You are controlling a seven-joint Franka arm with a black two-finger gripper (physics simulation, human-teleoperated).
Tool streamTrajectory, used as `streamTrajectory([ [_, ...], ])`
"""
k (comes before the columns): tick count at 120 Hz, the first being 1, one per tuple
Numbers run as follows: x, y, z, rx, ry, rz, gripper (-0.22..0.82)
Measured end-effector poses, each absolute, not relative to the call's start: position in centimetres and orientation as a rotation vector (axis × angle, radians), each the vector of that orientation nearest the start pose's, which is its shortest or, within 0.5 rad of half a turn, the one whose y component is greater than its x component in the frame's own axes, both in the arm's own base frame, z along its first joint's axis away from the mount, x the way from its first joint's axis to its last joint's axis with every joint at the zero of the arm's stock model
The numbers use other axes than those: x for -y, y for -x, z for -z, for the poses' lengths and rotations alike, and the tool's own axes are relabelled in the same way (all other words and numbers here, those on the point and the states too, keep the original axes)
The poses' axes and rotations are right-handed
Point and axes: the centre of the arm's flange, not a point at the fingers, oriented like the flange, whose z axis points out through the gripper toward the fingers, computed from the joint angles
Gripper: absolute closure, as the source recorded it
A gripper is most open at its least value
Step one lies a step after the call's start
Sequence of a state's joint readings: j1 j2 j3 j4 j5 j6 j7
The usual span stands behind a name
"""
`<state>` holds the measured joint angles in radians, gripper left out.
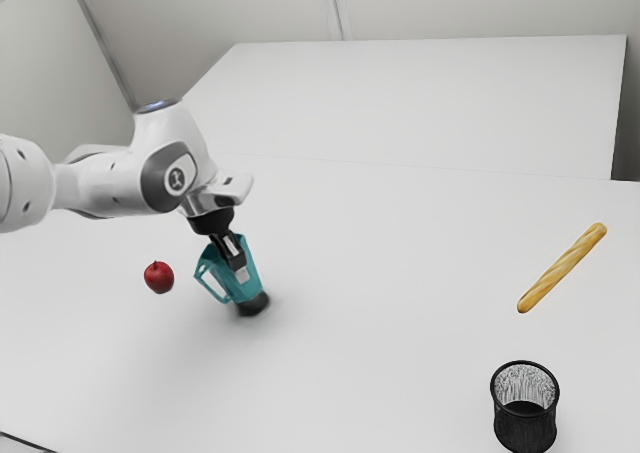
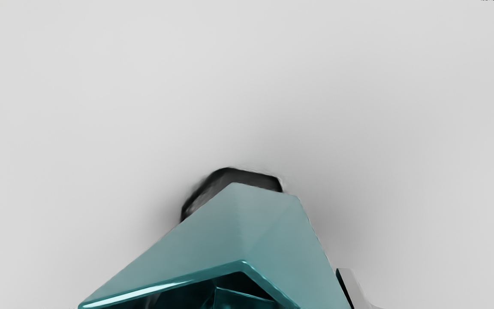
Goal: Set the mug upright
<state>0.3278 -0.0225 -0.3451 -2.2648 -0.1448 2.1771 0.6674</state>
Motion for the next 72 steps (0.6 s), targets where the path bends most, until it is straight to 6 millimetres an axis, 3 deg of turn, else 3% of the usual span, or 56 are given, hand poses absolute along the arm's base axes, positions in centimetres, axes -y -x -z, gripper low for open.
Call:
streamTrajectory([
  [72,0.6,-50.9,-33.8,-0.587,3.156,-0.024,0.76],
])
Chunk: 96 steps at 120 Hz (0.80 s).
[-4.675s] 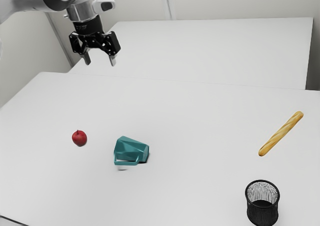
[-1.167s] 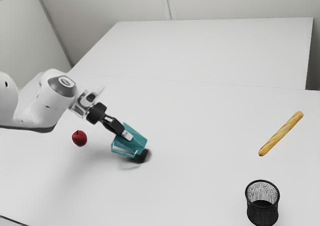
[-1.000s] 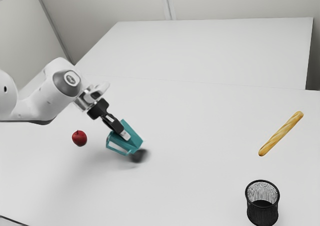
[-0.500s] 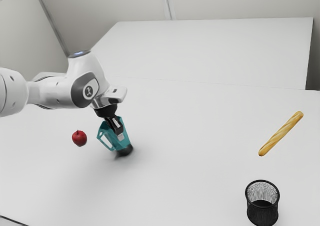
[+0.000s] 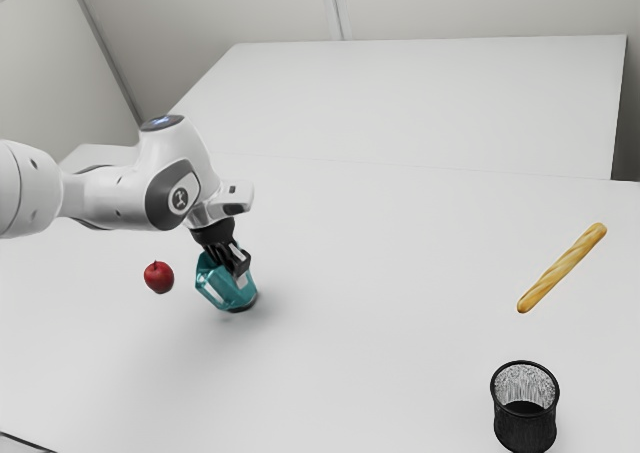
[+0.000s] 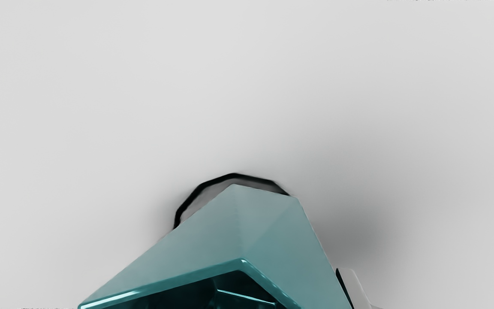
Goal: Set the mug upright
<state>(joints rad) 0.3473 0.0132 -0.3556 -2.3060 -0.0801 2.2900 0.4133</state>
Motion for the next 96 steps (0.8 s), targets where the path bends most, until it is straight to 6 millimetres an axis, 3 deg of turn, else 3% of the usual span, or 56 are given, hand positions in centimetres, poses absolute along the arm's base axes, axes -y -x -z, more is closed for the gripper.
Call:
streamTrajectory([
  [40,0.1,-51.0,-33.6,-0.480,3.173,-0.023,0.69],
  [81,0.2,-51.0,-34.4,-0.440,3.169,-0.002,0.41],
  [96,0.5,-50.9,-36.6,-0.436,3.147,0.046,0.30],
])
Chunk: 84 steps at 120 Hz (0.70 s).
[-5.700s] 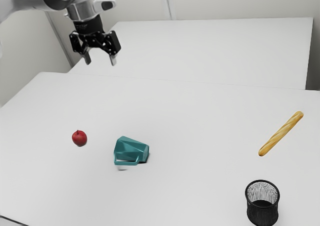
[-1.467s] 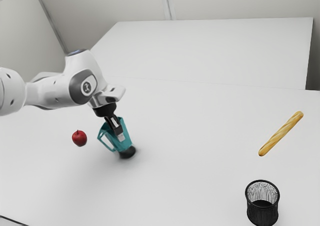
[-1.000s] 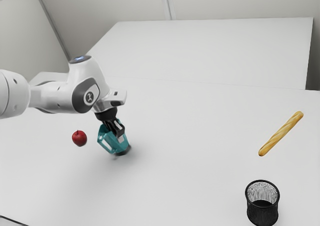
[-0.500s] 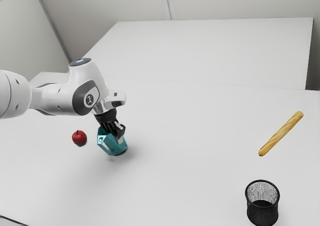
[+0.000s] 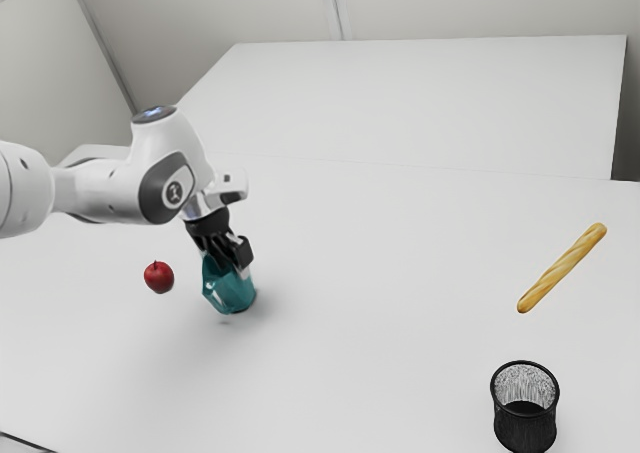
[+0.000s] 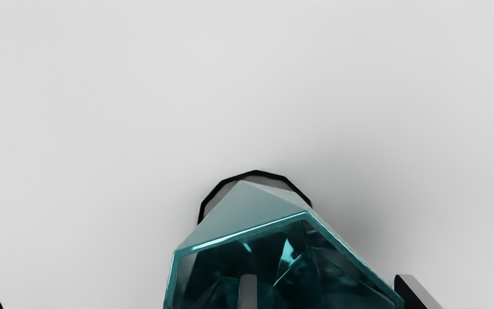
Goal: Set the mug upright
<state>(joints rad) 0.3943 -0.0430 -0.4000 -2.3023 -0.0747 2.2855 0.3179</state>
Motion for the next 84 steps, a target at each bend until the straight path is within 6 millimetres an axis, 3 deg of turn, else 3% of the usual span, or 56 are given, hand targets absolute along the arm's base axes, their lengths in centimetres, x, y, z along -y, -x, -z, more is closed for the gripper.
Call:
streamTrajectory([
  [22,4.1,-50.7,-40.8,-0.529,3.106,0.088,0.16],
  [41,4.3,-52.5,-45.2,-0.511,3.115,0.111,0.08],
  [57,3.8,-54.2,-50.4,-0.461,3.124,0.168,0.04],
  [74,3.6,-56.3,-57.5,-0.422,3.127,0.230,0.02],
  [84,3.5,-57.5,-59.8,-0.401,3.136,0.209,0.01],
])
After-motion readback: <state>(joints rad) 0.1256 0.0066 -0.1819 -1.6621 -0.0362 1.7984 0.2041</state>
